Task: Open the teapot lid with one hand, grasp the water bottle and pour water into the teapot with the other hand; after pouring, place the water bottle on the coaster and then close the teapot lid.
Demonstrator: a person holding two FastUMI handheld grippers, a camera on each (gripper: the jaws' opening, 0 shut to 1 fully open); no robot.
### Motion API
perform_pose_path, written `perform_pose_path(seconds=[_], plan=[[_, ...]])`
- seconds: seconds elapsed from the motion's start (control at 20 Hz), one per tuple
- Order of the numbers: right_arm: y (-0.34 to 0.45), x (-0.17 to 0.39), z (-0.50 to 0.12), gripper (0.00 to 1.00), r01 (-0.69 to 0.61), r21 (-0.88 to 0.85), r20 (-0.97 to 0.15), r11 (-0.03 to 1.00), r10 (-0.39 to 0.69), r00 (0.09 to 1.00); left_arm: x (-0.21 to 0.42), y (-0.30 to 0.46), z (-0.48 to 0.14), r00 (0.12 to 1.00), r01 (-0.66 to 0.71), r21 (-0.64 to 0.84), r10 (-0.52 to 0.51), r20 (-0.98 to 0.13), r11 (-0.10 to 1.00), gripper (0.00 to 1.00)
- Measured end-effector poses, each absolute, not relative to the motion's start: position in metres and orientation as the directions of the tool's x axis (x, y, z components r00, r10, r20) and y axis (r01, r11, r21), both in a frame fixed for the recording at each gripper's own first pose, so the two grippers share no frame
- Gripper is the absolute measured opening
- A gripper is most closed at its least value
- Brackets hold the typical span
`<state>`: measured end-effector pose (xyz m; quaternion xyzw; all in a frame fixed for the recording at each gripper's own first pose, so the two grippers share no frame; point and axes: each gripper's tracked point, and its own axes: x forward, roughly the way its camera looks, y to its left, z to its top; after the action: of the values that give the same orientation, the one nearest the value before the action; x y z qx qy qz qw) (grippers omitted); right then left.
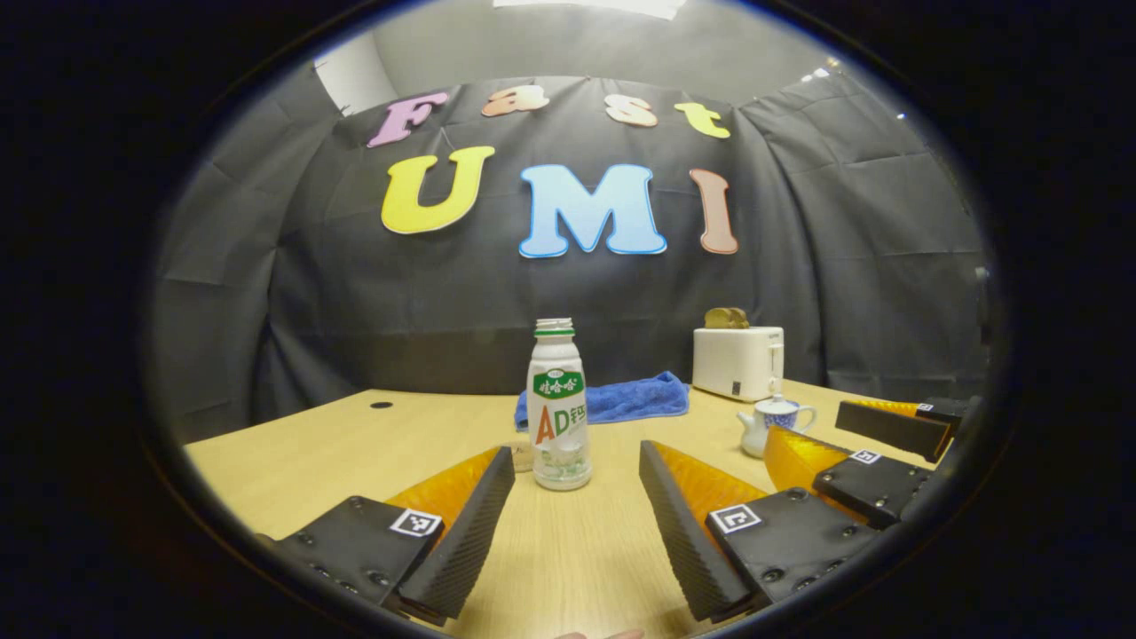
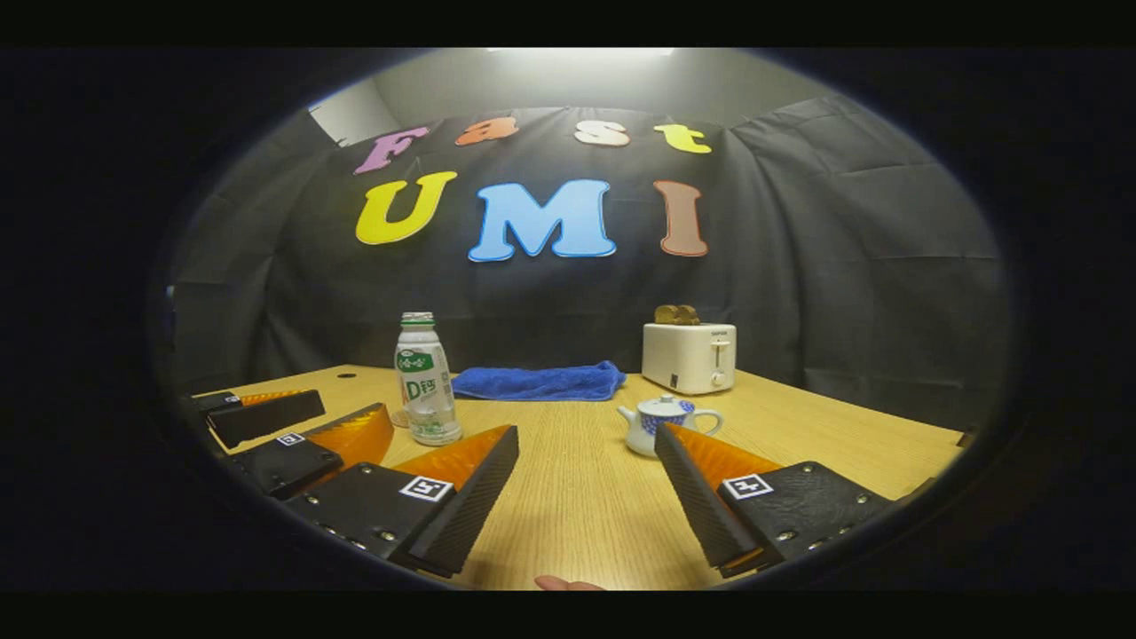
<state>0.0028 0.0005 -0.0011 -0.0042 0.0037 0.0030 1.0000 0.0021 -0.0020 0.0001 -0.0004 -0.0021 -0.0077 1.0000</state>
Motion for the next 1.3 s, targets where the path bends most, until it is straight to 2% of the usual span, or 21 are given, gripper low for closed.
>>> perform_pose_path(seconds=[0.2,0.35,0.75,1.3], plan=[[-0.003,0.014,0.002,0.95,-0.015,-0.015,-0.028,1.000,0.014,1.000,0.011,-0.005,0.002,0.999,0.040,-0.005,-0.040,-0.015,0.999,1.00],[-0.014,0.025,0.014,0.95,0.002,-0.012,-0.005,1.000,-0.002,1.000,0.022,0.003,0.023,0.999,0.022,-0.008,-0.022,0.032,1.000,0.99],[-0.055,0.075,0.031,0.95,0.057,-0.013,-0.028,0.998,-0.058,0.998,0.059,0.018,0.047,0.998,0.000,-0.009,0.001,0.065,1.000,0.99],[-0.082,0.137,0.017,0.95,0.095,-0.015,-0.110,0.995,-0.096,0.989,0.088,0.036,0.036,1.000,-0.009,-0.048,0.010,0.006,0.999,1.00]])
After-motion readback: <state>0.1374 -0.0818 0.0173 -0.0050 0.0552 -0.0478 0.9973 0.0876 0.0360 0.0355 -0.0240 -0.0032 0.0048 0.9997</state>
